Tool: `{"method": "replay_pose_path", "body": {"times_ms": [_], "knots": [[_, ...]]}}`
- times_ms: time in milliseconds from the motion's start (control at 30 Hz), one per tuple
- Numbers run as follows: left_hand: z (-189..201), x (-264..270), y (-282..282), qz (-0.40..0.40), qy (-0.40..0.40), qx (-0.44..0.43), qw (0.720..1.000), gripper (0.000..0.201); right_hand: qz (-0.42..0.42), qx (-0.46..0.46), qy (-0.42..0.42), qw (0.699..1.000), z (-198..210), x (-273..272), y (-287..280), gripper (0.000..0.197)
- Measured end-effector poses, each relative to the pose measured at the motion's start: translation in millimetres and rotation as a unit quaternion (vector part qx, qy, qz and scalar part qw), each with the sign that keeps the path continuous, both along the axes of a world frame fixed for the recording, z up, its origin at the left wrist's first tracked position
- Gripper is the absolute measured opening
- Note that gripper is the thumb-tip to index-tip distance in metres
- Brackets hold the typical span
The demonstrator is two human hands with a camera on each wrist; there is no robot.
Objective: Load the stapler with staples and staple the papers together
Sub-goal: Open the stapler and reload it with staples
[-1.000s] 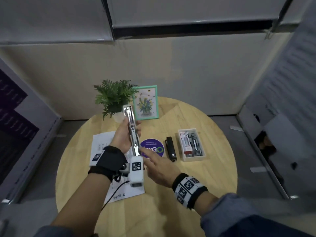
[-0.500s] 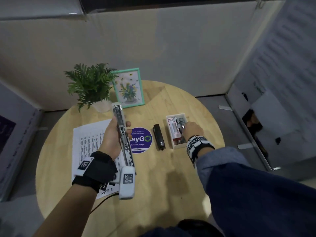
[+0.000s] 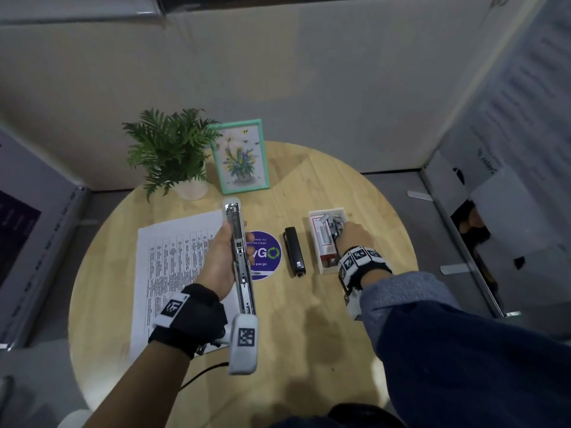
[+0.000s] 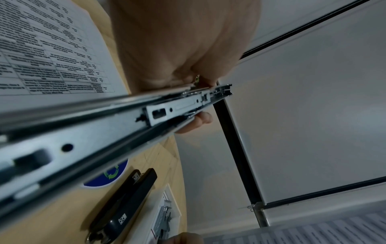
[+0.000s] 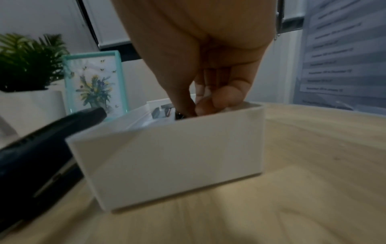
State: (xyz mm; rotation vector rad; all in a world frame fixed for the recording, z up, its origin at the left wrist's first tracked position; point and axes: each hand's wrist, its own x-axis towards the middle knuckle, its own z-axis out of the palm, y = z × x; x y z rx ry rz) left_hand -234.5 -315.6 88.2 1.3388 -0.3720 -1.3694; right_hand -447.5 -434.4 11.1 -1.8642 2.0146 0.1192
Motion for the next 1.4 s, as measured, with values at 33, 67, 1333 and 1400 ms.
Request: {"method": "replay_pose_path", "body": {"times_ms": [33,67,1333,1400], "knots": [[-0.4,-0.7,-0.2,0.003,0.005,-0.001,1.0,0.036,0.001,-0.003,0.002,1.0,-0.3,0.3,0.0,0.02],[-0.9,-2.8,-0.8,0.002,0.009,-0.001,1.0,0.035,0.002,-0.001,0.009,1.0,-0.8,-1.1,1.1,0.021],[3.5,-12.6,33.3,-0.012,0.001,-0.016,1.0,0.038,0.061,0.045,-0.63,0.773,116.1,74.2,68.5,0.016],[4.1,-12.1,37.8,-0.012,-0.008,-0.02,1.0,0.038,0.097,0.038,-0.614,0.782,115.8,78.0,73.1,0.019]]}}
